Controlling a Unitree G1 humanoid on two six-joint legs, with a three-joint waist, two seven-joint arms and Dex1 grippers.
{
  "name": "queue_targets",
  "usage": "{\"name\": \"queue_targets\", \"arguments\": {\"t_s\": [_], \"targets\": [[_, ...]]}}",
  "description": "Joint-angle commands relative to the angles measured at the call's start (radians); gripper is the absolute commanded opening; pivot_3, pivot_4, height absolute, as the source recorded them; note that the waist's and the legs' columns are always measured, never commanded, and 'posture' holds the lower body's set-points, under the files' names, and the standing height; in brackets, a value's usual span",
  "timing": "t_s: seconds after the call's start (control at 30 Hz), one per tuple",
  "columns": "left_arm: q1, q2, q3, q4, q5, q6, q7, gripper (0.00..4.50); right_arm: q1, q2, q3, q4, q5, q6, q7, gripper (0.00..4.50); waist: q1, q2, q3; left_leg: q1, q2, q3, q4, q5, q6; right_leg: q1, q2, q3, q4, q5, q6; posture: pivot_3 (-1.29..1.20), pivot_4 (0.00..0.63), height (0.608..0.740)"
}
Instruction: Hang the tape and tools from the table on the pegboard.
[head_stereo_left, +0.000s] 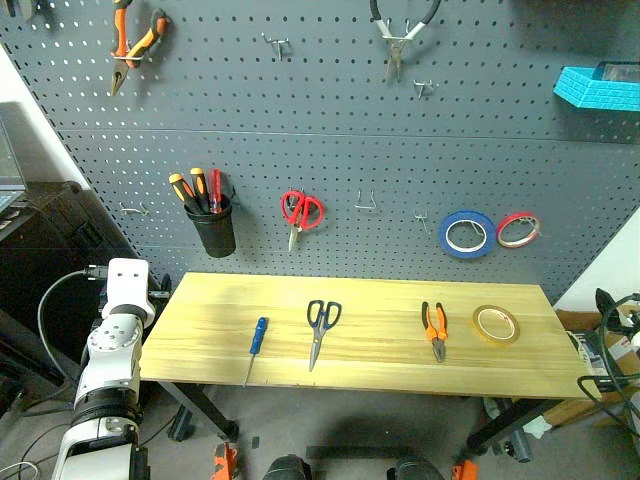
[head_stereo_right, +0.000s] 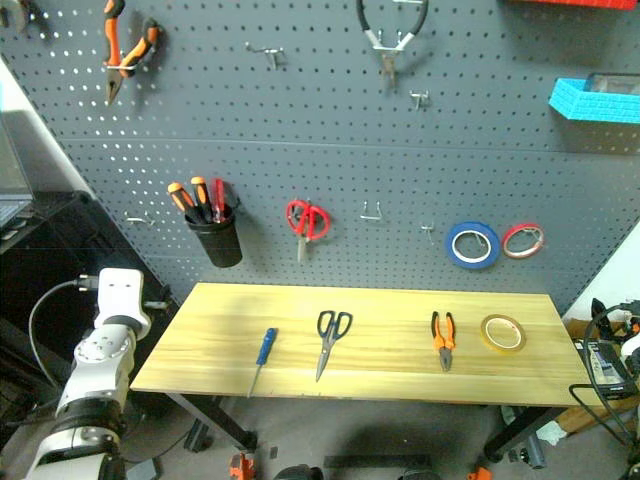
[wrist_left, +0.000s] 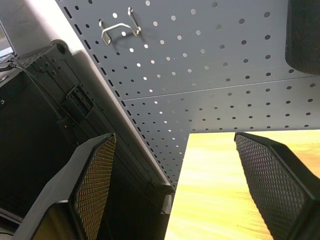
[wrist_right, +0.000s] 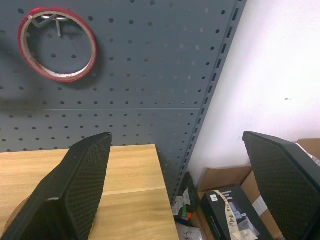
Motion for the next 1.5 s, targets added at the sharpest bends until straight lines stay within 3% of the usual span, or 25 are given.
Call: {"name": "queue_targets", "arguments": {"t_s": [0.03,0.3,0.6,0.83,0.93,1.0,1.13,1.33,1.5], "targets": [[-0.022,0.008,-0.006,-0.028,0.003,-0.057,-0.017,4.03,0.001,-0.009,-0.025,-0.039,0.016,-0.022,-0.003,4.5,0.0,0.0,0.0,0.0,0.0,0.0,0.0,0.0,0.0,0.0,0.0,0.0,0.0,0.0,0.0,-0.08,0.0,0.74],[0.022,-0.01,-0.03,-0.119,0.012,-0.068,-0.021,4.03,0.054,0.019,0.013,-0.126,0.022,0.019,0.049,4.5,0.0,0.0,0.0,0.0,0.0,0.0,0.0,0.0,0.0,0.0,0.0,0.0,0.0,0.0,0.0,-0.08,0.0,0.74],[0.123,-0.15,-0.094,-0.46,-0.037,0.217,-0.055,4.03,0.169,0.072,0.188,-0.528,-0.028,0.347,0.031,4.5,-0.002,0.0,0.0,0.0,0.0,0.002,0.0,-0.001,0.0,0.0,-0.001,0.002,0.0,0.0,0.0,-0.12,0.003,0.74],[0.198,-0.176,-0.255,-0.738,-0.064,0.45,-0.22,4.03,0.143,0.085,0.294,-0.625,-0.051,0.507,0.032,4.5,-0.006,-0.006,0.035,0.0,0.001,0.002,0.001,-0.001,0.002,-0.001,-0.002,0.001,0.0,0.0,0.0,-0.14,0.111,0.74],[0.191,-0.14,-0.328,-0.831,-0.033,0.489,-0.282,4.03,0.095,0.086,0.335,-0.589,-0.079,0.518,0.032,4.5,-0.007,-0.007,0.072,0.0,0.001,0.002,0.001,-0.002,0.002,-0.002,-0.003,0.002,0.0,0.0,0.0,-0.14,0.158,0.74],[0.167,-0.138,-0.333,-0.879,-0.117,0.587,-0.36,4.03,0.049,0.088,0.357,-0.543,-0.097,0.515,0.029,4.5,-0.007,-0.008,0.086,-0.003,0.001,0.002,0.001,-0.002,0.002,-0.005,-0.003,0.003,0.001,0.0,0.0,-0.14,0.181,0.74],[0.077,-0.093,-0.443,-0.945,-0.094,0.607,-0.474,4.03,-0.109,0.101,0.396,-0.352,-0.145,0.484,0.023,4.5,-0.003,-0.014,0.125,-0.01,0.001,0.005,0.002,-0.001,0.003,-0.017,-0.003,0.006,0.007,0.0,0.0,-0.14,0.23,0.74],[-0.031,-0.148,-0.505,-1.018,-0.143,0.76,-0.504,4.03,-0.345,0.118,0.473,0.073,-0.239,0.361,0.041,4.5,0.0,-0.022,0.166,-0.015,0.0,0.013,0.003,0.002,0.014,-0.023,0.003,0.022,0.017,-0.002,0.004,-0.1,0.268,0.74],[-0.067,-0.13,-0.524,-1.077,-0.207,0.818,-0.586,4.03,-0.492,0.139,0.487,0.336,-0.266,0.316,0.061,4.5,0.001,-0.025,0.194,-0.017,0.0,0.017,0.002,0.0,0.016,-0.026,0.003,0.025,0.018,-0.002,0.007,-0.06,0.277,0.74]]}}
